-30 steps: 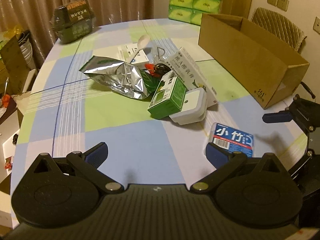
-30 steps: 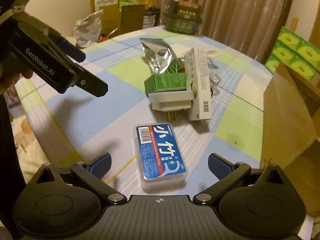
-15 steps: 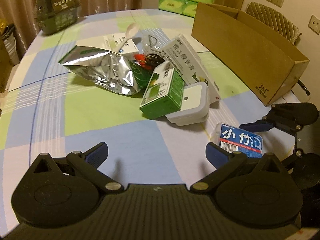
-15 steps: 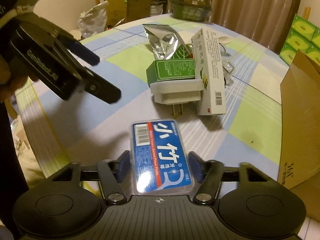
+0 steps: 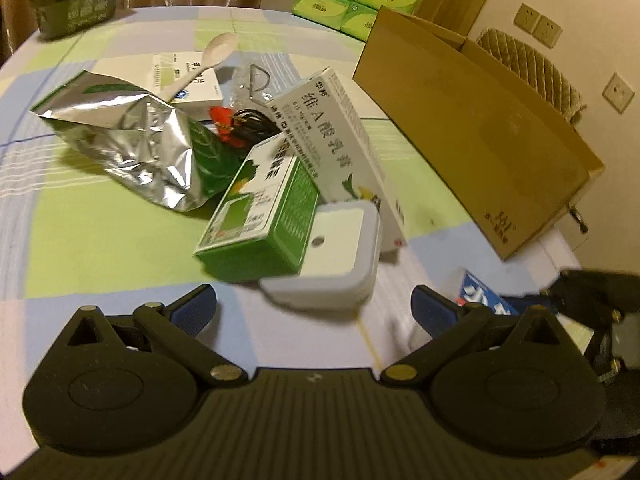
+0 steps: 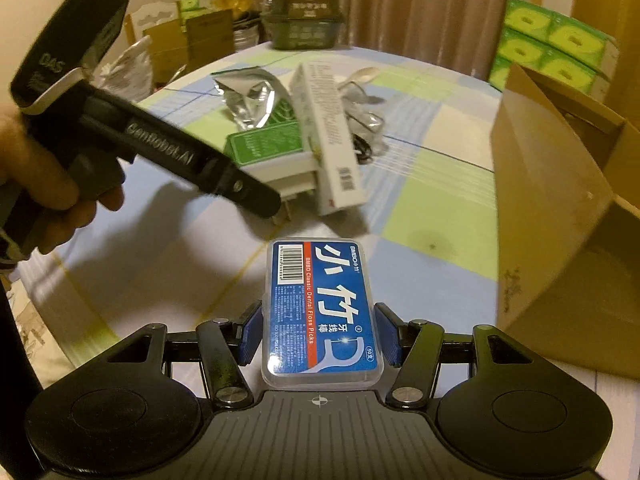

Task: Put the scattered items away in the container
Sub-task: 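Grasp the white square night-light with the left tool while the right tool grasps the toothpick box, then carry the night-light and toothpick box into the cardboard box with both tools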

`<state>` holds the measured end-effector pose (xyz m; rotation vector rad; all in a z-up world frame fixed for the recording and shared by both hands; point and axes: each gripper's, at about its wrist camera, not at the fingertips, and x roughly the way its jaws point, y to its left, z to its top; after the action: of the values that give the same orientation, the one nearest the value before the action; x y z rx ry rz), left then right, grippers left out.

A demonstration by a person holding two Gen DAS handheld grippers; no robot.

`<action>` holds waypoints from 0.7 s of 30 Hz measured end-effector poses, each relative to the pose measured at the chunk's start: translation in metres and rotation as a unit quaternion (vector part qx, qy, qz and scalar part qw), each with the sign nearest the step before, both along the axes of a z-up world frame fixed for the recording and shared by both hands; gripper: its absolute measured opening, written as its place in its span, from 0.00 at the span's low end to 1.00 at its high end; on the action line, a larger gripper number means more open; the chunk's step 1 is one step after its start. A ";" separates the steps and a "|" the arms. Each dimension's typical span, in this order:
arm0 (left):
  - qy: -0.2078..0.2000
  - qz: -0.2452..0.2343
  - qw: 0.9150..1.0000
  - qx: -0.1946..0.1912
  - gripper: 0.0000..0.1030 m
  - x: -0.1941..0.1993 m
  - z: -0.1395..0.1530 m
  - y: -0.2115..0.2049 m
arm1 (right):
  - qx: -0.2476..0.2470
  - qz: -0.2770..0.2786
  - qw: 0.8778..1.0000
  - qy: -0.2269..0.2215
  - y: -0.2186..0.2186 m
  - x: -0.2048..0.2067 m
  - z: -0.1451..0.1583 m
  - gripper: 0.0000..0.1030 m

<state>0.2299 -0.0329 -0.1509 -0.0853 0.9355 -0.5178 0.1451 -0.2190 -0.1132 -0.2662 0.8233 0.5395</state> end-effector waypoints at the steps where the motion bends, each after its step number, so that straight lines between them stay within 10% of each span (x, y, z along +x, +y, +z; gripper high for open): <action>1: 0.001 0.003 1.000 -0.006 0.99 0.003 -0.001 -0.001 | -0.001 -0.004 1.000 0.000 -0.002 0.000 0.000 0.53; 6: 0.024 0.029 0.999 -0.034 0.93 0.019 -0.008 0.000 | -0.001 -0.018 1.000 -0.002 -0.005 0.004 0.002 0.53; 11: 0.023 0.018 0.999 -0.032 0.62 0.017 -0.005 -0.001 | 0.001 -0.029 1.000 -0.004 -0.009 0.000 0.003 0.53; 21: -0.002 -0.055 0.997 0.062 0.60 -0.044 0.006 -0.013 | -0.001 -0.050 0.999 0.000 -0.018 -0.018 0.006 0.53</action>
<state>0.1856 -0.0454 -0.1448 0.0804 0.9711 -0.5602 0.1269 -0.2374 -0.1076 -0.2242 0.8333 0.4448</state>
